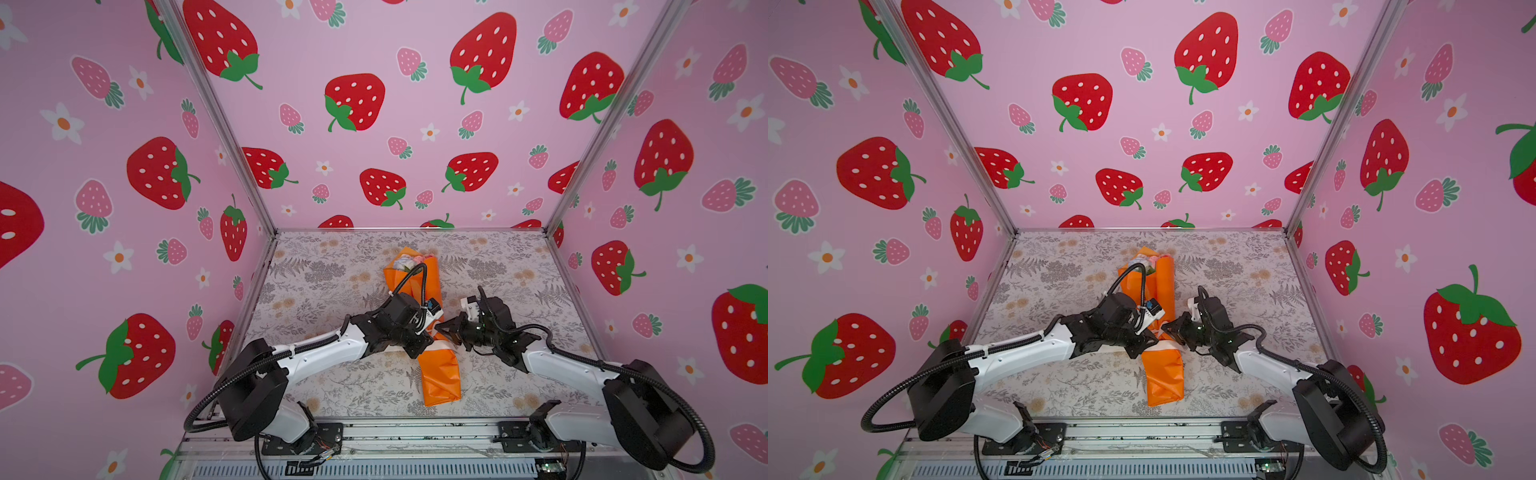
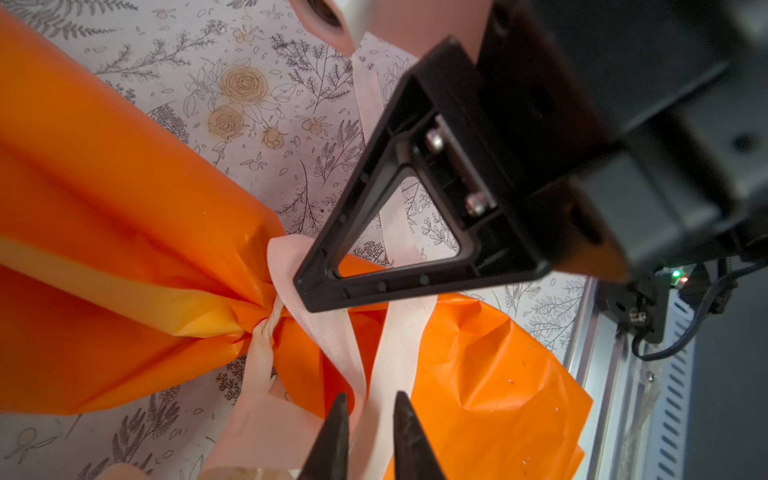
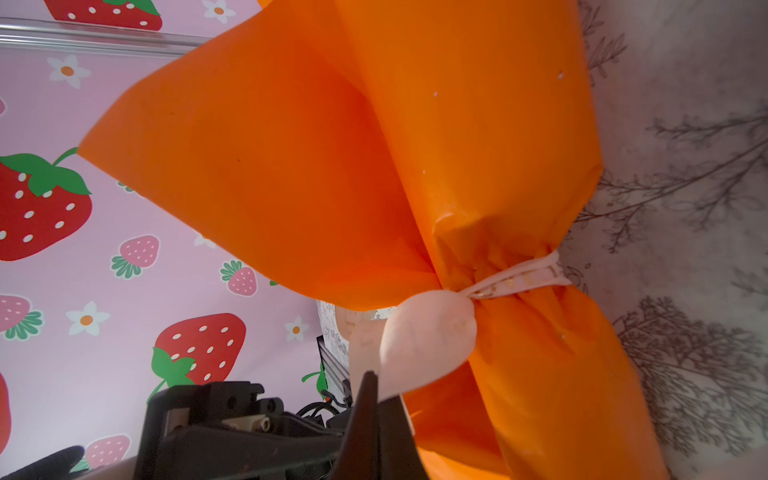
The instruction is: Tie the bouquet of fake flowers
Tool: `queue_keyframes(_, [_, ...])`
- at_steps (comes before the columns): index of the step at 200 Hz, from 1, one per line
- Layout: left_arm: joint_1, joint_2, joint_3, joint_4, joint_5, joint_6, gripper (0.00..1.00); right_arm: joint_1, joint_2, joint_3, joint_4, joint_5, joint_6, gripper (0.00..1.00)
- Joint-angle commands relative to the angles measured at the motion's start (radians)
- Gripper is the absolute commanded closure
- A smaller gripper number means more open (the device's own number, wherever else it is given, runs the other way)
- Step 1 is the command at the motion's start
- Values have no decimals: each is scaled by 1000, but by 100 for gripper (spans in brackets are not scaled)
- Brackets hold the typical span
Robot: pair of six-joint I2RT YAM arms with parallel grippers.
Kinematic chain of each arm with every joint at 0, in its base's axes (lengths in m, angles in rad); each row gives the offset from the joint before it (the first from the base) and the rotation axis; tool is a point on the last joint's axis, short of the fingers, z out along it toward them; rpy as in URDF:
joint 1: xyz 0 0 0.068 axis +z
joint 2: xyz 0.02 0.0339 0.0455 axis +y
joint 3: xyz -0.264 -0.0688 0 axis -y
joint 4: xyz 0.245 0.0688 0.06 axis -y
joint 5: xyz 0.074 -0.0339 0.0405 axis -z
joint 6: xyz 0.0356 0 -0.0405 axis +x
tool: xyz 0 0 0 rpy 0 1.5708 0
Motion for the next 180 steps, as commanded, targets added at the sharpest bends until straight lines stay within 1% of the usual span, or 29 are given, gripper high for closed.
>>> queue_keyframes(1, [-2,-28,4,-36,29,81,64,5,-44,-12,8,13,-15,100])
queue_keyframes(21, [-3,-18,26,-70,41,133,58,6,-63,-20,1,14,-20,100])
queue_keyframes(37, [-3,1,44,-90,40,168,50,6,-69,-22,-3,12,-22,100])
queue_keyframes(45, [-3,14,56,-97,27,180,48,5,-69,-22,-3,10,-25,100])
queue_keyframes(102, [-3,96,106,-110,-49,223,45,6,-61,-9,2,2,-28,100])
queue_keyframes(134, [-5,104,111,-88,-108,210,44,5,-57,-9,11,-3,-22,100])
queue_keyframes(149, [-5,100,109,-73,-119,198,44,6,-59,-12,17,-4,-19,100])
queue_keyframes(180, [-3,94,93,-41,-92,169,44,6,-62,-12,28,-9,-11,100])
